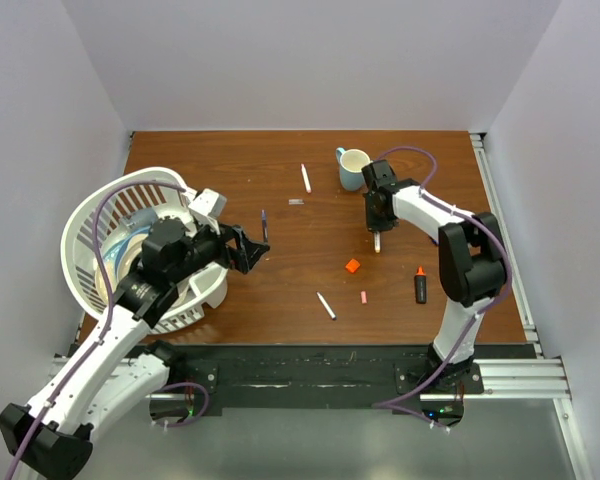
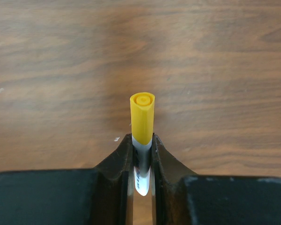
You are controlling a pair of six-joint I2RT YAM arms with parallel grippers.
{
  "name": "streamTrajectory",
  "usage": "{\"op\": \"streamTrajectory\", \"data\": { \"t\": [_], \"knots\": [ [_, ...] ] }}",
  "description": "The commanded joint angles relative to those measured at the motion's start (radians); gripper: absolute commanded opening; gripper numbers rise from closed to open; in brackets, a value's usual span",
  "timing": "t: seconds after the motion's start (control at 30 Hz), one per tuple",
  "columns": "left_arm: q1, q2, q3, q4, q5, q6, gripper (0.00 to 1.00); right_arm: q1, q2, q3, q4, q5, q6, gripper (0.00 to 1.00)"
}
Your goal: Insert the pens into the pen caps
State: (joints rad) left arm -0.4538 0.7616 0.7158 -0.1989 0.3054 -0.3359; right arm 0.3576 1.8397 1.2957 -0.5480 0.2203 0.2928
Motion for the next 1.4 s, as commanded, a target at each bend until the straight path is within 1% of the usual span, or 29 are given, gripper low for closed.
{"op": "streamTrajectory", "data": {
  "t": [0.0, 0.1, 0.17, 0.2, 0.27, 0.3, 0.4, 0.5, 0.57, 0.63, 0.67, 0.73, 0.8, 0.83, 0.87, 0.9, 0.93, 1.0, 1.1, 1.23, 1.37],
  "knots": [
    [-0.002, -0.045, -0.010, 0.010, -0.075, 0.026, 1.00, -0.012, 0.053, 0.100, -0.061, 0.060, -0.026, 0.16],
    [0.000, -0.070, -0.018, 0.015, -0.087, 0.028, 1.00, -0.023, 0.102, 0.119, -0.063, 0.091, -0.018, 0.23],
    [0.000, -0.068, -0.018, 0.016, -0.080, 0.032, 1.00, -0.025, 0.113, 0.125, -0.061, 0.094, -0.012, 0.24],
    [0.000, -0.067, -0.019, 0.016, -0.077, 0.034, 1.00, -0.025, 0.118, 0.125, -0.055, 0.102, -0.009, 0.27],
    [0.000, -0.065, -0.015, 0.010, -0.078, 0.035, 1.00, -0.026, 0.133, 0.129, -0.053, 0.105, -0.007, 0.30],
    [0.000, -0.067, -0.013, 0.007, -0.083, 0.037, 1.00, -0.028, 0.136, 0.132, -0.056, 0.103, -0.004, 0.33],
    [0.000, -0.080, -0.022, 0.018, -0.080, 0.035, 1.00, -0.029, 0.148, 0.151, -0.070, 0.106, 0.002, 0.37],
    [0.000, -0.076, -0.021, 0.018, -0.071, 0.034, 1.00, -0.031, 0.129, 0.186, -0.124, 0.119, 0.000, 0.38],
    [0.000, -0.067, -0.016, 0.007, -0.075, 0.035, 1.00, -0.031, 0.075, 0.185, -0.151, 0.142, -0.001, 0.39],
    [0.000, -0.071, -0.015, 0.001, -0.087, 0.037, 1.00, -0.043, 0.037, 0.157, -0.205, 0.168, 0.003, 0.40],
    [0.000, -0.073, -0.013, 0.001, -0.104, 0.037, 1.00, -0.052, -0.008, 0.140, -0.223, 0.171, 0.005, 0.41],
    [-0.002, -0.082, -0.016, 0.006, -0.130, 0.012, 1.00, -0.093, -0.055, 0.068, -0.263, 0.172, 0.023, 0.42],
    [-0.003, -0.088, -0.029, 0.021, -0.152, -0.003, 1.00, -0.123, -0.137, 0.004, -0.279, 0.182, 0.041, 0.43],
    [-0.003, -0.090, -0.026, 0.018, -0.152, -0.002, 1.00, -0.155, -0.164, -0.066, -0.279, 0.176, 0.046, 0.44],
    [-0.005, -0.091, -0.019, 0.015, -0.144, 0.006, 1.00, -0.170, -0.192, -0.100, -0.273, 0.125, 0.046, 0.45],
    [-0.006, -0.094, -0.018, 0.010, -0.137, 0.012, 1.00, -0.186, -0.247, -0.131, -0.264, 0.107, 0.042, 0.47],
    [-0.008, -0.096, -0.019, 0.016, -0.131, 0.015, 1.00, -0.210, -0.267, -0.171, -0.262, 0.099, 0.039, 0.49],
    [-0.008, -0.099, -0.024, 0.024, -0.108, 0.017, 1.00, -0.235, -0.315, -0.202, -0.259, 0.073, 0.034, 0.52],
    [-0.009, -0.091, -0.024, 0.029, -0.083, 0.014, 1.00, -0.270, -0.330, -0.271, -0.236, -0.002, 0.022, 0.56],
    [-0.017, -0.091, -0.026, 0.030, -0.054, 0.012, 1.00, -0.279, -0.313, -0.320, -0.207, -0.050, 0.006, 0.56],
    [-0.020, -0.099, -0.030, 0.029, -0.061, 0.021, 1.00, -0.287, -0.306, -0.342, -0.179, -0.101, -0.006, 0.55]
  ]
}}
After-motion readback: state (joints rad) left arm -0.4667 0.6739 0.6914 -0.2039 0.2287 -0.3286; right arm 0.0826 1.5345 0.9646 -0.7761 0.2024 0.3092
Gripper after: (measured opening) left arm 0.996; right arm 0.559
